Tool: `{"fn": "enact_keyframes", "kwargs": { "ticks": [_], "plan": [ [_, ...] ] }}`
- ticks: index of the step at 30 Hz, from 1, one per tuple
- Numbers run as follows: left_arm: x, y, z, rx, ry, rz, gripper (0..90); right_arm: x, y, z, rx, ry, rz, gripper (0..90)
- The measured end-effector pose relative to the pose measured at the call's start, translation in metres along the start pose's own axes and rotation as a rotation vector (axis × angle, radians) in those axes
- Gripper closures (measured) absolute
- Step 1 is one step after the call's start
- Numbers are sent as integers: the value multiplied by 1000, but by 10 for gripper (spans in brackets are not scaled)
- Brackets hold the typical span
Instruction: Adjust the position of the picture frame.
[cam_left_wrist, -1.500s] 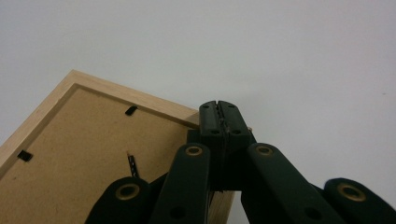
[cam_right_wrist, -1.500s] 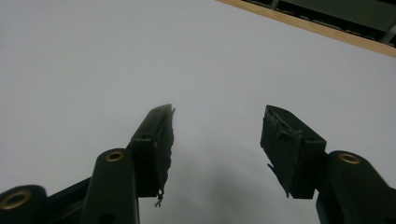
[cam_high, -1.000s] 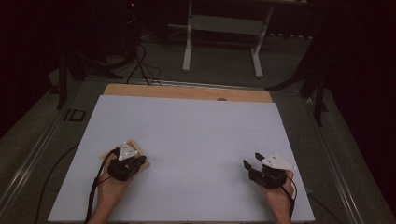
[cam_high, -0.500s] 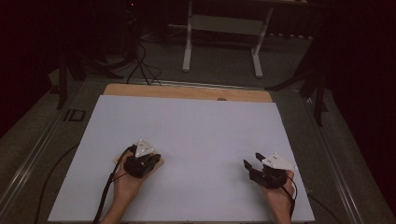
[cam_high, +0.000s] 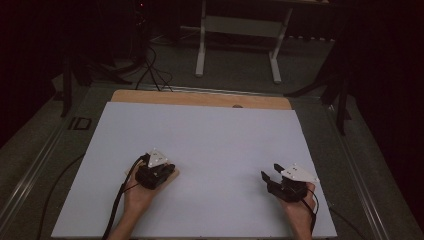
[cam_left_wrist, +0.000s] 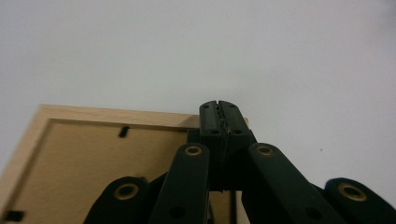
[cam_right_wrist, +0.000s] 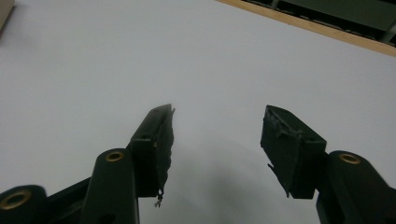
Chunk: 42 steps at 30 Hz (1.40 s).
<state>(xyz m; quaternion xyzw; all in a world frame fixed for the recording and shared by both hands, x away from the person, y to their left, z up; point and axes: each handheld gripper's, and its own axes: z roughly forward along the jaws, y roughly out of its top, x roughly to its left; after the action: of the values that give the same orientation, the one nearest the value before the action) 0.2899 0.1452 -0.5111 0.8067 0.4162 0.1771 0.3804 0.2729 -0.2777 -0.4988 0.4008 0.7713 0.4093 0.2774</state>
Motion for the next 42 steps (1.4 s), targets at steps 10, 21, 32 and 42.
{"fn": "enact_keyframes", "kwargs": {
  "ticks": [10,21,32,42],
  "plan": [
    [28,-5,-34,-50,69,-38,896,0,0,0,0,-3,-5,433],
    [61,-31,-56,-40,160,-100,896,0,0,0,-2,-5,2,433],
    [85,-46,-63,-23,213,-157,897,0,0,-1,-2,-5,5,432],
    [90,-56,-62,16,200,-162,897,0,0,-1,-2,-5,4,433]
  ]
}}
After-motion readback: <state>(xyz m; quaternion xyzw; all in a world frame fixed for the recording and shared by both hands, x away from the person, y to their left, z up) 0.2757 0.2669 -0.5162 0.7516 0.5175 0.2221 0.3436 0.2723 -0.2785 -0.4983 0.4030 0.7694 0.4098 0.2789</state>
